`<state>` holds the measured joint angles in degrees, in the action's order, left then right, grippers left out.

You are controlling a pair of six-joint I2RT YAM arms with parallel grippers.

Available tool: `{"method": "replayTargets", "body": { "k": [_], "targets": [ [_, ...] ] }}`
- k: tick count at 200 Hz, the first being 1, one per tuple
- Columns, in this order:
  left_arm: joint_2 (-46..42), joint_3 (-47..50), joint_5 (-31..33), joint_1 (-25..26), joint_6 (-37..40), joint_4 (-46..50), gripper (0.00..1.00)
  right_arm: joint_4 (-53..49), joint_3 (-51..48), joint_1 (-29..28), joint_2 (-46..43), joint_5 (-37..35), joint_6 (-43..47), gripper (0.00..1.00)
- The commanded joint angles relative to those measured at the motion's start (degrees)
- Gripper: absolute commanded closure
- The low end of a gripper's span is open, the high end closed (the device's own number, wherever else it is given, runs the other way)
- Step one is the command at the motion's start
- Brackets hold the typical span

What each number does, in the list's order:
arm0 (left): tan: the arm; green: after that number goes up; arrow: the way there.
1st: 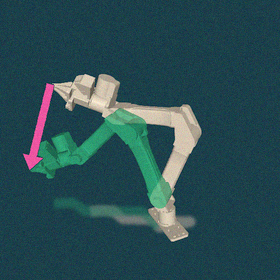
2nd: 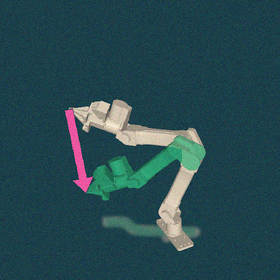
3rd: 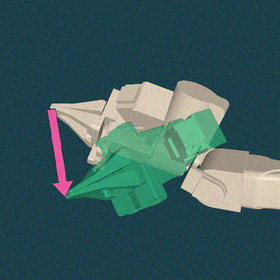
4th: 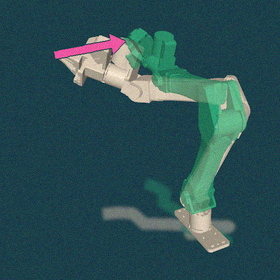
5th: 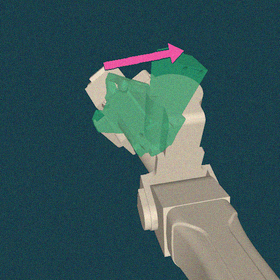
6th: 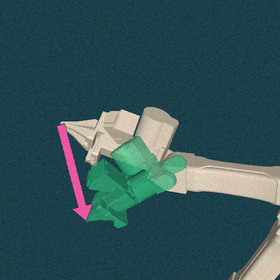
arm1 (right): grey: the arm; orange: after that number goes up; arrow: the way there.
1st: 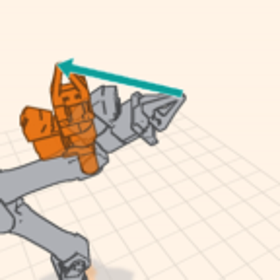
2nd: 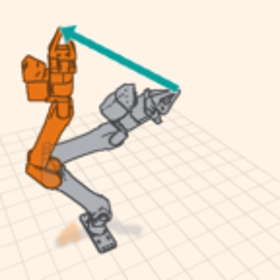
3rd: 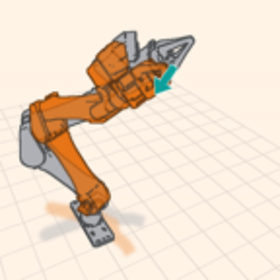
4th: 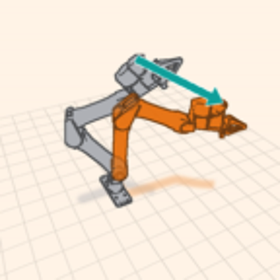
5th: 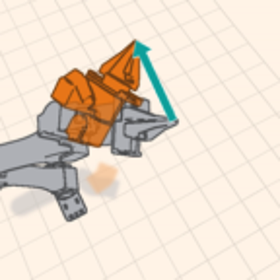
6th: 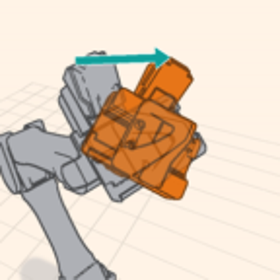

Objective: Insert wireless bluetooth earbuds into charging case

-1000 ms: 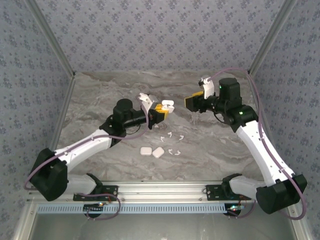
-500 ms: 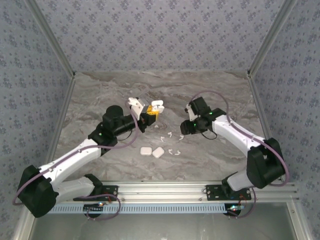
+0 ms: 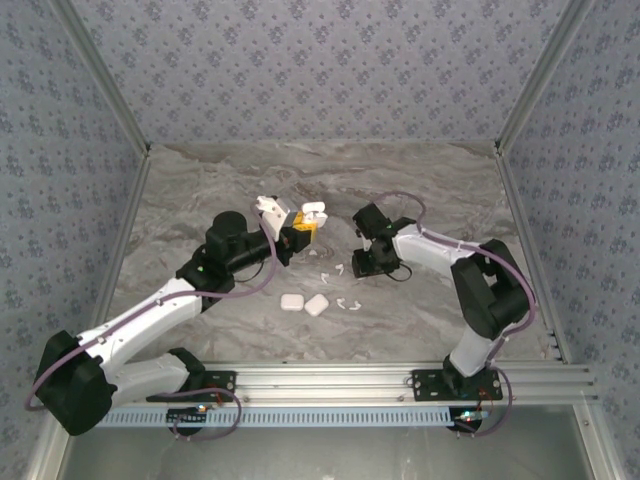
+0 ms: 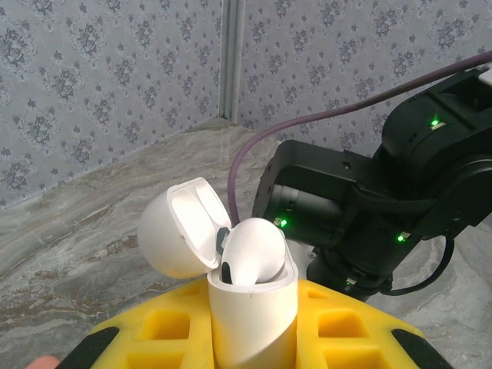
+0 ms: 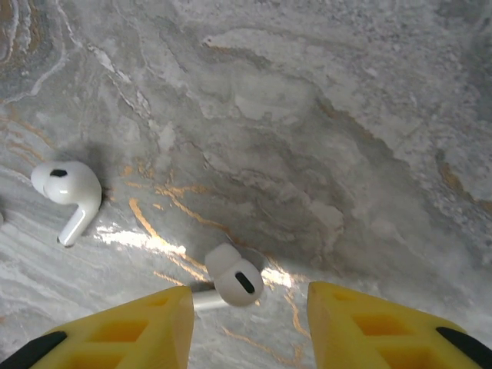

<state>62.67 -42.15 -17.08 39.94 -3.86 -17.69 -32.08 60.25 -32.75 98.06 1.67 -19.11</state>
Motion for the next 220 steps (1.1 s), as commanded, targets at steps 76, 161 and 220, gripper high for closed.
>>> {"method": "replayTargets", "body": {
  "k": [76, 161, 220],
  "targets": [
    [-0.9, -0.3, 0.4, 0.4, 1.5, 0.2, 0.97, 0.0, 2.9, -1.2, 4.8, -0.8, -1.6, 0.62],
    [-0.6, -0.7, 0.4, 0.4, 1.6, 0.6, 0.97, -0.8, 4.0, -1.3, 5.7, -0.8, -0.3, 0.77],
    [-0.6, -0.7, 0.5, 0.3, 1.7, 1.0, 0.97, -1.8, 3.8, -0.9, 1.0, -2.4, 3.4, 0.80]
  ]
}}
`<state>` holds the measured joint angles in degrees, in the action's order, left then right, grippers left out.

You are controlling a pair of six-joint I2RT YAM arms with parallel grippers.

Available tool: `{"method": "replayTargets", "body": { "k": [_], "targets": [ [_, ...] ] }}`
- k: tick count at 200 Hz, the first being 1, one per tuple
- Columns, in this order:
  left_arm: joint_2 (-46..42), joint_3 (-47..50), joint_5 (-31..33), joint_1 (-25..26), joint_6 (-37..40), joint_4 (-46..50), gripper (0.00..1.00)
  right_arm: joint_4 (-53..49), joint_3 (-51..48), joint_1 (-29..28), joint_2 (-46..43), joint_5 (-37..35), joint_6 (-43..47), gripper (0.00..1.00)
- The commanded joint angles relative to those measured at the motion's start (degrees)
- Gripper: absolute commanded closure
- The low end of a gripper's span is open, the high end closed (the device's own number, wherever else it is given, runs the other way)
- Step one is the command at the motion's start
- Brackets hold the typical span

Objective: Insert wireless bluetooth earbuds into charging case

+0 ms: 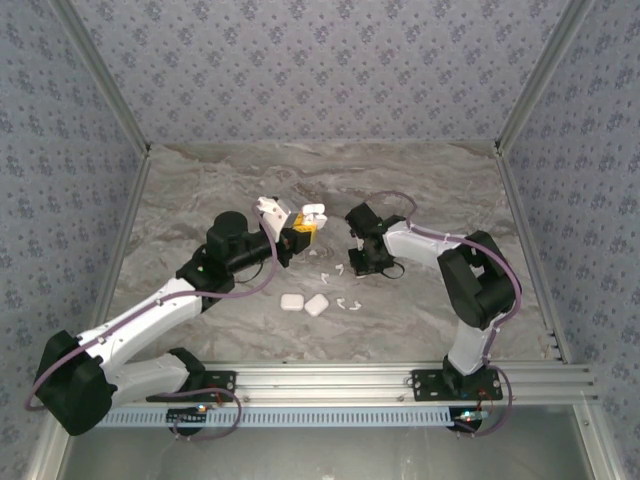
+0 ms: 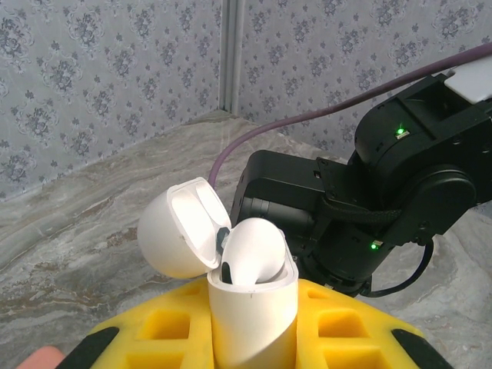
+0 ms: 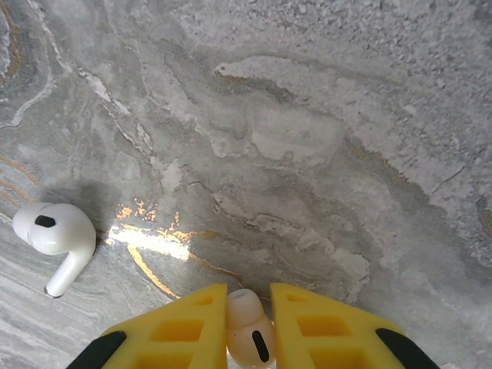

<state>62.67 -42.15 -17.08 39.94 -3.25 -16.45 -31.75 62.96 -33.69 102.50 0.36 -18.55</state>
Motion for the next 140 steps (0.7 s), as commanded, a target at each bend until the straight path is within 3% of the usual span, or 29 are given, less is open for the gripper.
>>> {"method": "replayTargets", "body": {
  "k": [1, 52, 140],
  "targets": [
    [-0.6, -0.7, 0.5, 0.4, 1.0, -0.3, 0.97, -2.2, 1.1, 0.0, -3.6, -1.2, 3.0, 0.80],
    [0.0, 0.4, -0.7, 0.4, -1.2, -1.9, 0.97, -2.3, -0.5, 1.9, -16.6, -1.2, 11.6, 0.80],
    [8.2, -2.7, -9.6, 0.4, -5.2, -6.7, 0.97, -3.4, 4.8, 3.3, -34.1, 2.7, 30.0, 0.80]
  ]
}}
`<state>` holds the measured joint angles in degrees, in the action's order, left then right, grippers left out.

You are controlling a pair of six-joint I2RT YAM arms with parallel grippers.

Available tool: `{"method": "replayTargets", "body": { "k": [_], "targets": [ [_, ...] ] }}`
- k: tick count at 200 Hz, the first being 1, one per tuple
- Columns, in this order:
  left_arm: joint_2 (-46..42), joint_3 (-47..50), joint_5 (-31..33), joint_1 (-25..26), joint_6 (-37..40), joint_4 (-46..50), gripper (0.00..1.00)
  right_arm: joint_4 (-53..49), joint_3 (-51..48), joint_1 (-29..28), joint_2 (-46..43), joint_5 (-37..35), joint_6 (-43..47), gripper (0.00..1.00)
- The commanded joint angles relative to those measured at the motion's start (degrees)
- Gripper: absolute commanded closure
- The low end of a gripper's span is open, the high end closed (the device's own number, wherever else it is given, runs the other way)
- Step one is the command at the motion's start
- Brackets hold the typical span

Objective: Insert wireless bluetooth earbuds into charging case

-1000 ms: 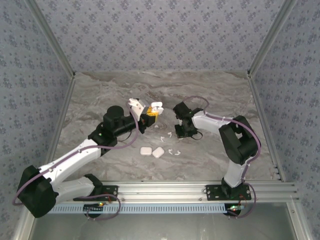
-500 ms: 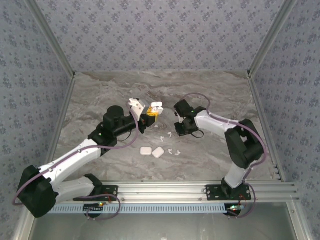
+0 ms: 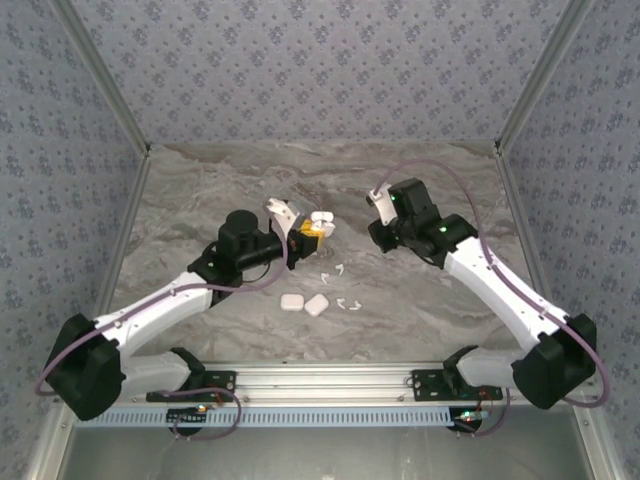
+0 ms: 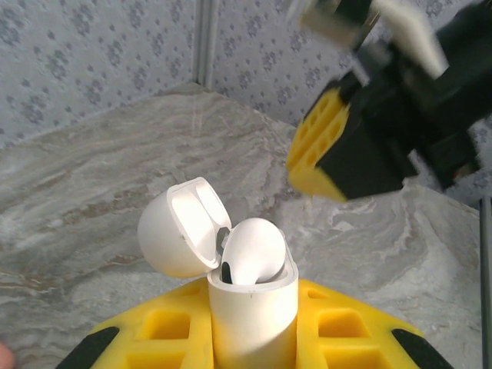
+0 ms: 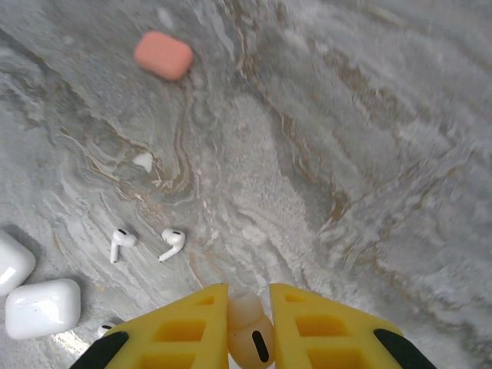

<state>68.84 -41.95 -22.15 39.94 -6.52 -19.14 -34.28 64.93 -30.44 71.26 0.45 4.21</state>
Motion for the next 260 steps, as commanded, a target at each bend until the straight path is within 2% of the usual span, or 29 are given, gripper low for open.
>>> {"method": "replayTargets", "body": {
  "k": [1, 57, 97, 260],
  "targets": [
    [2.1, -2.9, -4.6, 0.4, -2.0, -4.1, 0.97, -0.9, 2.9, 0.0, -3.0, 2.8, 7.4, 0.80],
    [6.3, -5.2, -9.7, 0.4, -3.8, -5.9, 0.96, -0.4, 6.4, -1.5, -4.7, 6.0, 14.4, 0.80],
    [7.2, -5.8, -11.9, 0.4, -4.6, -6.5, 0.96, 1.9, 7.1, -3.8, -3.7, 5.4, 17.0, 0.80],
    [7.1, -6.0, -12.9, 0.5, -4.6, -6.2, 0.96, 2.2, 8.4, -6.8, 1.5, 4.2, 19.0, 0.80]
  ]
}}
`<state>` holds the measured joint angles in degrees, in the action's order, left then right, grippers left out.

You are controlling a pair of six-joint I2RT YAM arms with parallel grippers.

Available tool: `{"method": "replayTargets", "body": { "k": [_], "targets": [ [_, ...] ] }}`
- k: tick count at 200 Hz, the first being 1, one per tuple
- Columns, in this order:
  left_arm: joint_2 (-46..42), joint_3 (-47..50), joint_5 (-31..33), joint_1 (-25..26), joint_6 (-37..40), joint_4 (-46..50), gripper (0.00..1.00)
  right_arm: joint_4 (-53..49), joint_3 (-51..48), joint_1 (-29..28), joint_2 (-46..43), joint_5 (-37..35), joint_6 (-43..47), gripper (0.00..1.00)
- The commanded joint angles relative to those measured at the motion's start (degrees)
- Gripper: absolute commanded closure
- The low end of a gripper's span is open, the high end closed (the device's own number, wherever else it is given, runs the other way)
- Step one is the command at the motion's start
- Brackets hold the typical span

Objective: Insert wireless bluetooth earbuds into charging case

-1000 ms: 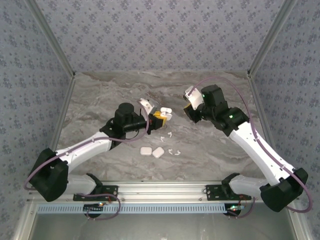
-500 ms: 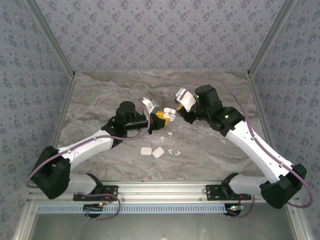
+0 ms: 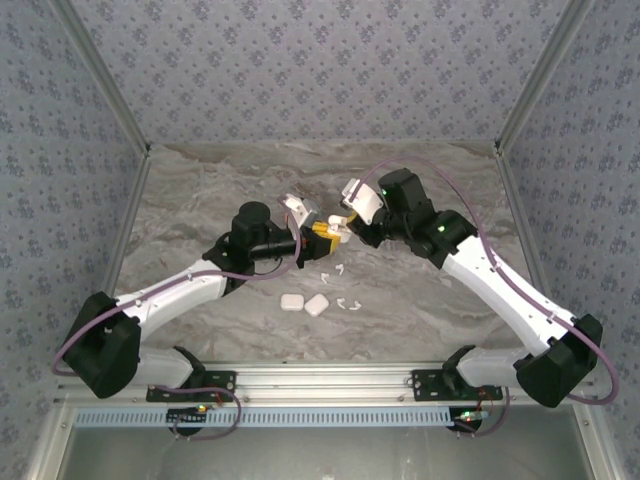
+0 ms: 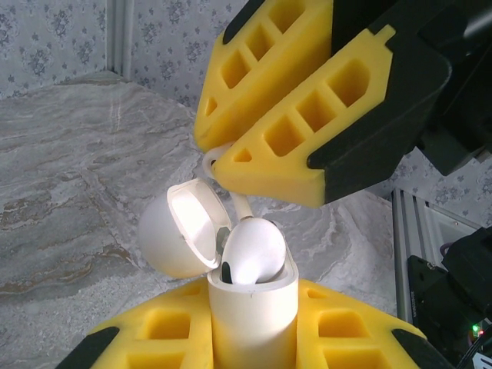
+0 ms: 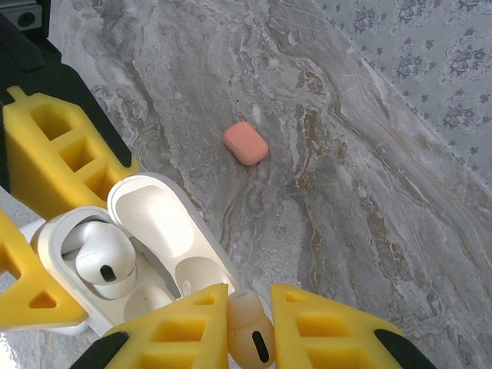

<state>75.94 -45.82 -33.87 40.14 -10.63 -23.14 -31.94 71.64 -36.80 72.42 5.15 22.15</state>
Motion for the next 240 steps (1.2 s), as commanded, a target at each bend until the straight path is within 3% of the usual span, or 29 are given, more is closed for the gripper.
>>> {"method": "replayTargets", "body": {
  "k": [1, 171, 240],
  "targets": [
    [0.0, -2.2, -1.2, 0.3, -0.5, -2.2, 0.96, -0.2, 1.6, -0.5, 0.3, -0.4, 1.0, 0.80],
    [0.4, -2.3, -0.9, 0.4, -0.6, -2.9, 0.96, -2.2, 2.3, -1.2, 0.6, 7.1, 0.2, 0.80],
    [0.9, -2.5, -0.8, 0.9, -0.6, -3.7, 0.96, -4.2, 3.6, -0.3, 1.3, 10.0, -2.1, 0.74]
  ]
}}
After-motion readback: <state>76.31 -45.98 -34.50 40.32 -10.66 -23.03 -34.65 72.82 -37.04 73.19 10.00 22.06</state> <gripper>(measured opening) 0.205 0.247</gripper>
